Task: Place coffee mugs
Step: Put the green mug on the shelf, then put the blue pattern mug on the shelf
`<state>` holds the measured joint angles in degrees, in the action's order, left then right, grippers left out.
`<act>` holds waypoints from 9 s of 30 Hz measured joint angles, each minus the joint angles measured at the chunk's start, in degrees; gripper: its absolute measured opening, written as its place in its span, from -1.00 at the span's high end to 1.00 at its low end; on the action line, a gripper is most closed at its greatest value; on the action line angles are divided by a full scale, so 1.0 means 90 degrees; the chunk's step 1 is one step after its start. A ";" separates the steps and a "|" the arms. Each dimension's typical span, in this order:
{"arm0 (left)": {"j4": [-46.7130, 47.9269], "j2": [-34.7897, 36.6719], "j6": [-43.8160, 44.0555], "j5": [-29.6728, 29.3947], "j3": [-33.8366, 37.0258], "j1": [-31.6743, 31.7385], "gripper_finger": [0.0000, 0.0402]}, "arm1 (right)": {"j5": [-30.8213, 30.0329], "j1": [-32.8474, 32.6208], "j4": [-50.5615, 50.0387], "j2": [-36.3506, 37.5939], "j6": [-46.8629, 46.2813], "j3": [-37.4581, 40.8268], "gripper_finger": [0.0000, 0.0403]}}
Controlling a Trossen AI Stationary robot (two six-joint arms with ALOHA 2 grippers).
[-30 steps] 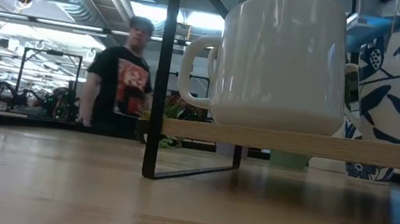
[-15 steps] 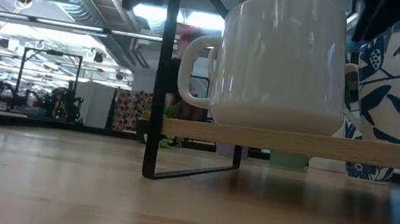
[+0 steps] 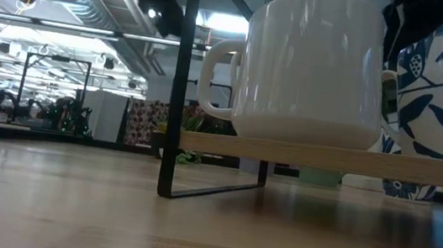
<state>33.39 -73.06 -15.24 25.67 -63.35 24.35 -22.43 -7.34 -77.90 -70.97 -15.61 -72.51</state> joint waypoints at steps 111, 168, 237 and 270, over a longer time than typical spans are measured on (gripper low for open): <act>-0.2378 0.1553 0.3152 0.2201 0.0000 0.0722 -0.08 | 0.1831 -0.5551 -0.1372 -0.1852 -0.6211 -0.3007 1.00; -0.2018 0.1548 0.2628 0.1748 0.0002 0.0720 -0.08 | 0.2546 -0.5140 0.1143 -0.1849 -0.5567 0.0238 0.58; -0.4730 0.2345 0.4133 0.0599 0.1229 -0.0827 -0.06 | 0.0060 0.0334 -0.0178 -0.0867 -0.1937 0.1189 -0.28; -0.3118 0.1862 0.3760 0.0817 0.1224 0.0584 -0.04 | 0.0982 0.1045 0.1519 -0.0868 -0.1231 0.2597 0.48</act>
<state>5.33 -56.30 18.60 33.02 -52.34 29.61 -13.59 2.06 -64.23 -78.78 -26.68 -49.14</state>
